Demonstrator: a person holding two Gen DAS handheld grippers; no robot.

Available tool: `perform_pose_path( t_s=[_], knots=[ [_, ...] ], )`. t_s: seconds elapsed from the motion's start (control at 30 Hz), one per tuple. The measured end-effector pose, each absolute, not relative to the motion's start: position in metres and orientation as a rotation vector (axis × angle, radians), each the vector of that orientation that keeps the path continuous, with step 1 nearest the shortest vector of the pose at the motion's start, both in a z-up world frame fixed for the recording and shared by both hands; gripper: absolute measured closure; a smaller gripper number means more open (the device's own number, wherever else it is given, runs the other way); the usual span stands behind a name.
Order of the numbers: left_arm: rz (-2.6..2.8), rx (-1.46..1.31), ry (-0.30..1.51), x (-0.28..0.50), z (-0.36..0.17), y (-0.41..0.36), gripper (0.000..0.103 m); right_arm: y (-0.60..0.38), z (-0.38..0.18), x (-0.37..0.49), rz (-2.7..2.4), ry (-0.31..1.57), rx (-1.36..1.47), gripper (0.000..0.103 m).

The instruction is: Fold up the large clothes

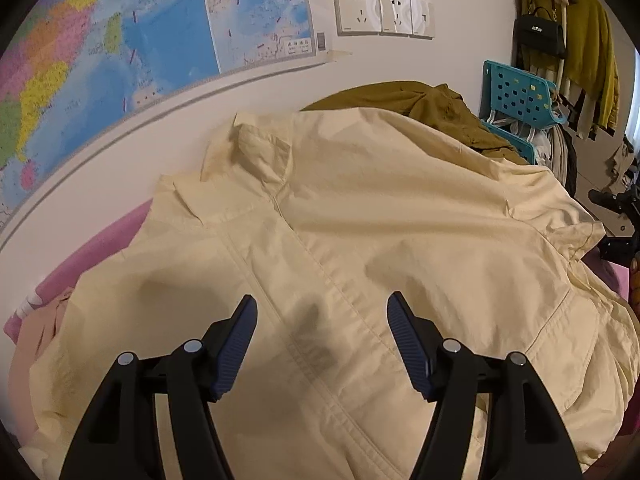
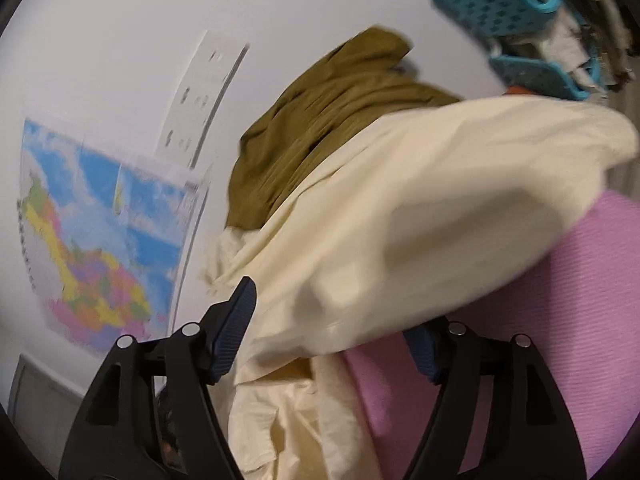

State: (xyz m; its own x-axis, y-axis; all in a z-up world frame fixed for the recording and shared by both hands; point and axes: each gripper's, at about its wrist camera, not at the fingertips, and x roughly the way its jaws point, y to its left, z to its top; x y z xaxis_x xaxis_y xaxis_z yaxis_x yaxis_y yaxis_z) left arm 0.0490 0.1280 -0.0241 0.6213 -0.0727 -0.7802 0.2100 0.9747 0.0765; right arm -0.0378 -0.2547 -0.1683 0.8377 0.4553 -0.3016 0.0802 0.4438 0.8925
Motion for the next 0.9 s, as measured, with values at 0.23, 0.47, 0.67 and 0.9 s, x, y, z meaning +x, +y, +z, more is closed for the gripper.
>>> perform_pose_path(
  t_s=[0.23, 0.47, 0.67, 0.9],
  knots=[
    [-0.180, 0.130, 0.902, 0.050, -0.032, 0.135, 0.037, -0.312, -0.176, -0.034, -0.059, 0.422, 1.157, 0.063],
    [-0.163, 0.100, 0.877, 0.042, -0.025, 0.152, 0.037, -0.276, -0.074, -0.037, -0.011, 0.298, 0.712, 0.097],
    [-0.124, -0.011, 0.812, 0.036, -0.005, 0.186, 0.037, -0.122, 0.030, -0.029, 0.219, 0.208, 0.093, 0.094],
    [-0.024, -0.113, 0.785, 0.018, -0.001, 0.234, 0.037, 0.061, -0.006, -0.007, 0.545, 0.315, -0.318, 0.085]
  ],
)
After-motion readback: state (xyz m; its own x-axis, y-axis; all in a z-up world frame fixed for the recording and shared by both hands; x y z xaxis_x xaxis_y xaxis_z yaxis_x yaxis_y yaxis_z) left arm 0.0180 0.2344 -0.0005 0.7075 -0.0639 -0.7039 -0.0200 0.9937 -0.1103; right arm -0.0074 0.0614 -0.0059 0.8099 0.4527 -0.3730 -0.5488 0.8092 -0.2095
